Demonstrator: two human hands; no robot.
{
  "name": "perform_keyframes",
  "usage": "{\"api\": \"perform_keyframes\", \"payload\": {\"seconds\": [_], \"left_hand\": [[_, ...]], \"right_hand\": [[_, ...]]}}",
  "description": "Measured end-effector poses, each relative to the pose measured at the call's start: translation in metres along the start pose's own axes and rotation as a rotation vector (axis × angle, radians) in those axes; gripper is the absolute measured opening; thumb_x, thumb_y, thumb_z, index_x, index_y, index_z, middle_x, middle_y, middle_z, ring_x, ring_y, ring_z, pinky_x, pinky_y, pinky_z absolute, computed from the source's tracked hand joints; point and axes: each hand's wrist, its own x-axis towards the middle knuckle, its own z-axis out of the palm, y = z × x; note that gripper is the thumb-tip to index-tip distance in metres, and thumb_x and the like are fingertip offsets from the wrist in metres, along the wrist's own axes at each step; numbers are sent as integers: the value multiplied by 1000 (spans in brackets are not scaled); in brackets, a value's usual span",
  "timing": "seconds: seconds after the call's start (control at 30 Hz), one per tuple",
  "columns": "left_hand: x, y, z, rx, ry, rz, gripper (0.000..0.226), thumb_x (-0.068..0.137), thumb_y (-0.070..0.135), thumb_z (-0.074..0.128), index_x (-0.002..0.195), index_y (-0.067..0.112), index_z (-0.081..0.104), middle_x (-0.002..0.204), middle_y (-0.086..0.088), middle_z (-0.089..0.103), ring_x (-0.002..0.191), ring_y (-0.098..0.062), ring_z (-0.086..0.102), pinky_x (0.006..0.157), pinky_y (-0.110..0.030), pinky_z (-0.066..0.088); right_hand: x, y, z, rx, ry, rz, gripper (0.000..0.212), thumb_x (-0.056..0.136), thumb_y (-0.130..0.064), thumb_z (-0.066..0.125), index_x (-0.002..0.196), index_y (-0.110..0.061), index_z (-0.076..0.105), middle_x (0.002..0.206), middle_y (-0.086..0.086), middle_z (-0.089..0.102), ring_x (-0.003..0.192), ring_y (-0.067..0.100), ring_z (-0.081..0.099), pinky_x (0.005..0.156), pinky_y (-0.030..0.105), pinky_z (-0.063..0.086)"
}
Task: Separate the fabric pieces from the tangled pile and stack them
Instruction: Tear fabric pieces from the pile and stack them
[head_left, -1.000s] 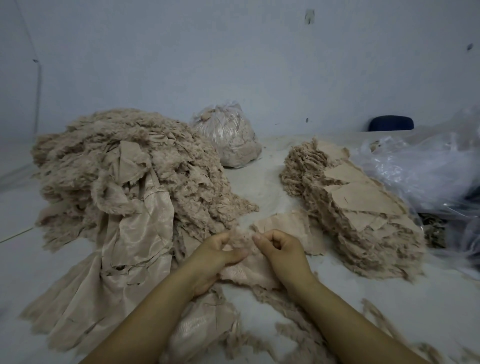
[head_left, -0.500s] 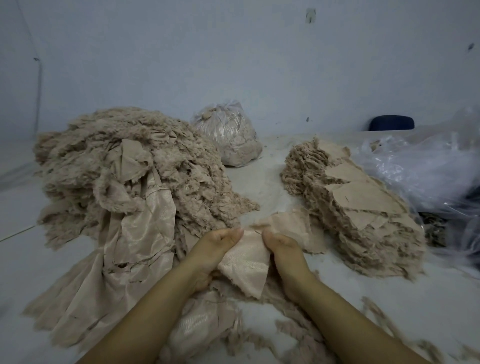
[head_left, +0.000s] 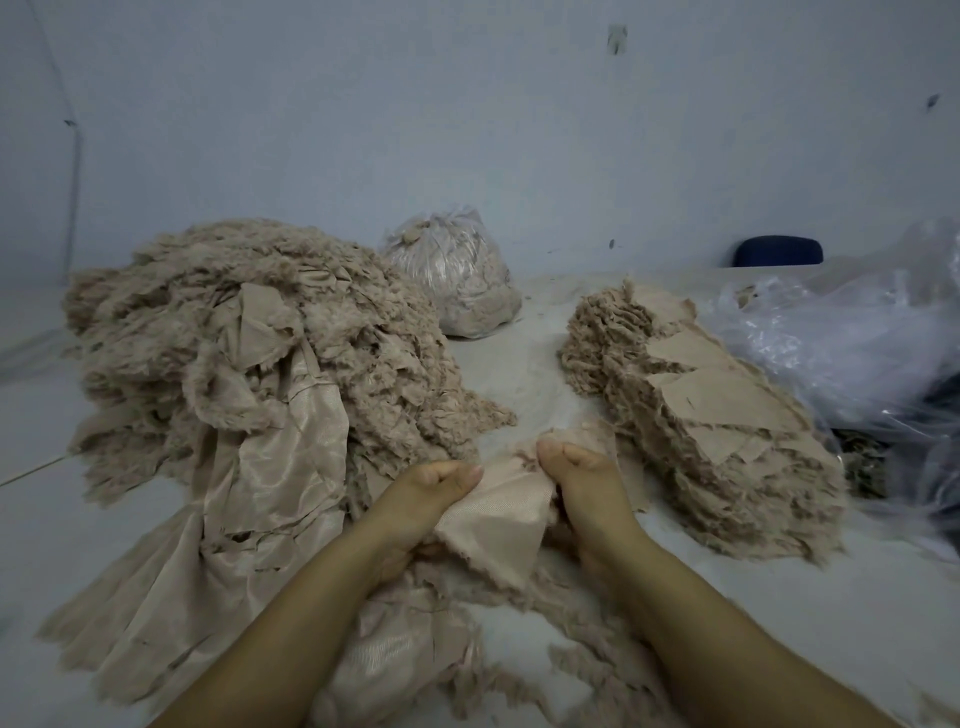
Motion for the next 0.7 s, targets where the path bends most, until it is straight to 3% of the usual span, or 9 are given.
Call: {"api": "perform_keyframes", "payload": {"seconds": [0.07, 0.17, 0.23, 0.3, 0.37, 0.47, 0.57, 0.63, 0.7], "left_hand": [[2, 2, -3, -29, 52, 48, 25, 95, 23, 51, 78, 8, 61, 47, -1, 48, 33, -6, 34, 34, -13, 25], [6, 4, -14, -12, 139, 111, 27, 98, 19, 47, 79, 5, 61, 49, -1, 47, 33, -6, 32, 33, -13, 24], [6, 5, -24, 92, 138, 119, 29, 97, 20, 48, 78, 3, 62, 47, -1, 47, 34, -8, 34, 35, -17, 27], [4, 7, -37, 306, 44, 99, 25, 93, 23, 57, 76, 5, 65, 47, -1, 52, 39, -11, 43, 41, -21, 36], [-1, 10, -49, 483, -170, 42, 7, 80, 21, 74, 87, 18, 72, 67, 4, 68, 60, -10, 63, 56, -20, 49], [-3, 7, -59, 829, -385, -13, 39, 67, 25, 84, 101, 36, 69, 102, 16, 69, 98, -6, 65, 85, -22, 52], [-1, 1, -55, 1006, -344, 112, 18, 79, 16, 73, 82, 33, 69, 90, 8, 67, 89, -17, 64, 87, -37, 51], [0, 1, -52, 1001, -315, 180, 23, 83, 11, 66, 72, 31, 64, 76, 19, 61, 77, 0, 58, 77, -22, 48], [0, 3, -48, 866, -277, 238, 29, 87, 7, 61, 69, 30, 57, 66, 23, 57, 66, 6, 51, 67, -12, 40]], "right_hand": [[13, -11, -5, -43, 96, -69, 30, 95, -24, 58, 68, -10, 53, 60, 13, 45, 56, 22, 41, 55, 30, 34], [33, -28, -18, -239, 242, -133, 40, 99, -32, 50, 64, -13, 47, 64, 11, 46, 62, 23, 43, 63, 38, 35], [39, -29, -29, -515, 278, -153, 31, 99, -39, 46, 87, -13, 58, 90, 10, 56, 75, 27, 53, 74, 39, 43], [29, -26, -30, -754, 282, -178, 30, 95, -35, 51, 117, -15, 54, 120, 9, 48, 96, 28, 57, 85, 37, 47], [11, -19, -20, -793, 134, -278, 11, 93, -26, 56, 103, -21, 59, 110, 0, 55, 91, 16, 58, 78, 27, 47], [-25, 0, 7, -731, -258, -245, 14, 90, -32, 63, 77, -29, 65, 74, -14, 63, 63, -6, 54, 59, 10, 39], [-47, 14, 29, -823, -438, -209, 27, 83, -52, 65, 80, -26, 69, 77, -7, 68, 67, 2, 59, 60, 19, 45], [-48, 17, 35, -888, -426, -199, 36, 77, -59, 66, 80, -23, 64, 80, -4, 64, 72, 11, 58, 61, 28, 45], [-46, 15, 37, -865, -381, -203, 33, 79, -56, 67, 73, -24, 58, 70, -9, 56, 62, 6, 50, 54, 23, 38]]}}
